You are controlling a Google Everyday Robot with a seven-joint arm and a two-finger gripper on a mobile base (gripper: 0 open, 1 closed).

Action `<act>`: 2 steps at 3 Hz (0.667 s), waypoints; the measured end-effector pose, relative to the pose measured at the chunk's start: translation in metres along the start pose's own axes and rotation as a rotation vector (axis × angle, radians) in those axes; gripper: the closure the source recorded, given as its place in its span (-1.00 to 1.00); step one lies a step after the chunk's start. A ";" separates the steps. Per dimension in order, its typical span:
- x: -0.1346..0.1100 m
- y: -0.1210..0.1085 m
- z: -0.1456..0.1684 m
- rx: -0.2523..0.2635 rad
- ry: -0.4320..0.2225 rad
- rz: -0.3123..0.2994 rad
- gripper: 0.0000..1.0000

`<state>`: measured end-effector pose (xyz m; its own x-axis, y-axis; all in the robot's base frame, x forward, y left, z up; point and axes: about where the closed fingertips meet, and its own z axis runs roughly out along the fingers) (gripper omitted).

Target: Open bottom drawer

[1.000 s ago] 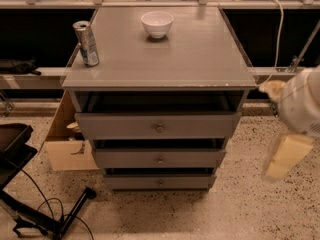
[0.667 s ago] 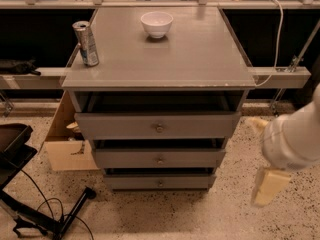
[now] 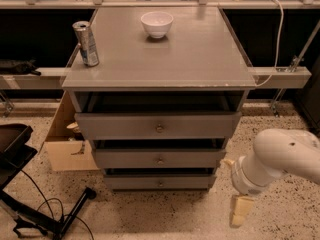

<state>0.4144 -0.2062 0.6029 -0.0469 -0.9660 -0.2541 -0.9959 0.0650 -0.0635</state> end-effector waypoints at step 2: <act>0.003 0.006 0.022 -0.043 -0.014 0.005 -1.00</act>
Offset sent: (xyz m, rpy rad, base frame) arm -0.0044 0.0030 -0.0229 0.0162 0.0421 0.0066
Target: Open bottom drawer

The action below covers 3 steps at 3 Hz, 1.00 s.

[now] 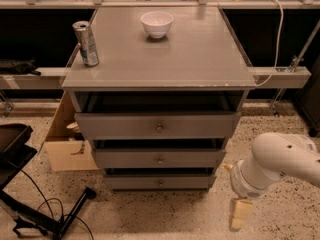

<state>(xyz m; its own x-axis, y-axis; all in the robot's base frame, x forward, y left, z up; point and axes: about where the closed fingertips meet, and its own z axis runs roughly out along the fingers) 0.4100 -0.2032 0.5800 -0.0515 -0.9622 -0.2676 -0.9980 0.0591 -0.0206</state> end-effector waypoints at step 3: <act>-0.005 -0.054 0.150 0.028 -0.056 -0.106 -1.00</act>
Offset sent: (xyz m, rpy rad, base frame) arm 0.0641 0.0549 -0.1703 0.0519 -0.0583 0.1214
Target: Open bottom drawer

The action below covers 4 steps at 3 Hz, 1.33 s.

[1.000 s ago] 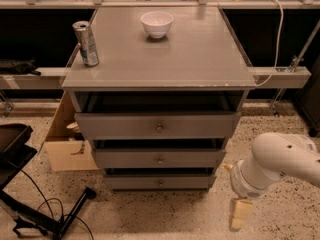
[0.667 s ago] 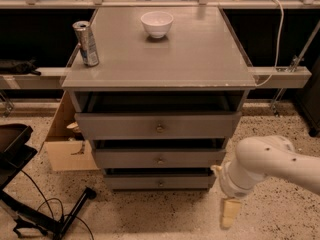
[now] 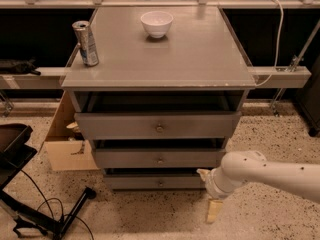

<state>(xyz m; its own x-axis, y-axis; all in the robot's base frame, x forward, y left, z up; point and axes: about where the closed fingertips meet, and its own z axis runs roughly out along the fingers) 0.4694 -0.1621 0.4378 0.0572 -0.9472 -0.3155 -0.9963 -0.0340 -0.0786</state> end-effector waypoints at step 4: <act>0.021 -0.048 0.110 -0.029 -0.060 -0.011 -1.00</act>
Offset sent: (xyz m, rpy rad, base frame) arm 0.0852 0.0160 -0.1347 0.0512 0.0509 0.0336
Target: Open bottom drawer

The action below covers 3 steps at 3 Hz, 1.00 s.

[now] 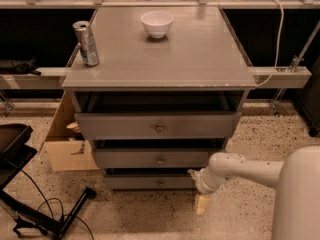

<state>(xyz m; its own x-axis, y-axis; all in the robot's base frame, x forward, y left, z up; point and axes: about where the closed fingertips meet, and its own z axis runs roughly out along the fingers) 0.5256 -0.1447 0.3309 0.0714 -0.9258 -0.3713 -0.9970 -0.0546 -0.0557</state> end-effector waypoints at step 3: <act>0.045 -0.043 0.052 0.155 0.097 -0.054 -1.00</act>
Offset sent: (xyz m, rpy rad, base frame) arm 0.0484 -0.0317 -0.0675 -0.0986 -0.2017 -0.0349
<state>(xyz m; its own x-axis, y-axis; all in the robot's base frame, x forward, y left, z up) 0.5731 -0.1646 0.2680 0.1135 -0.9552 -0.2734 -0.9746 -0.0535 -0.2176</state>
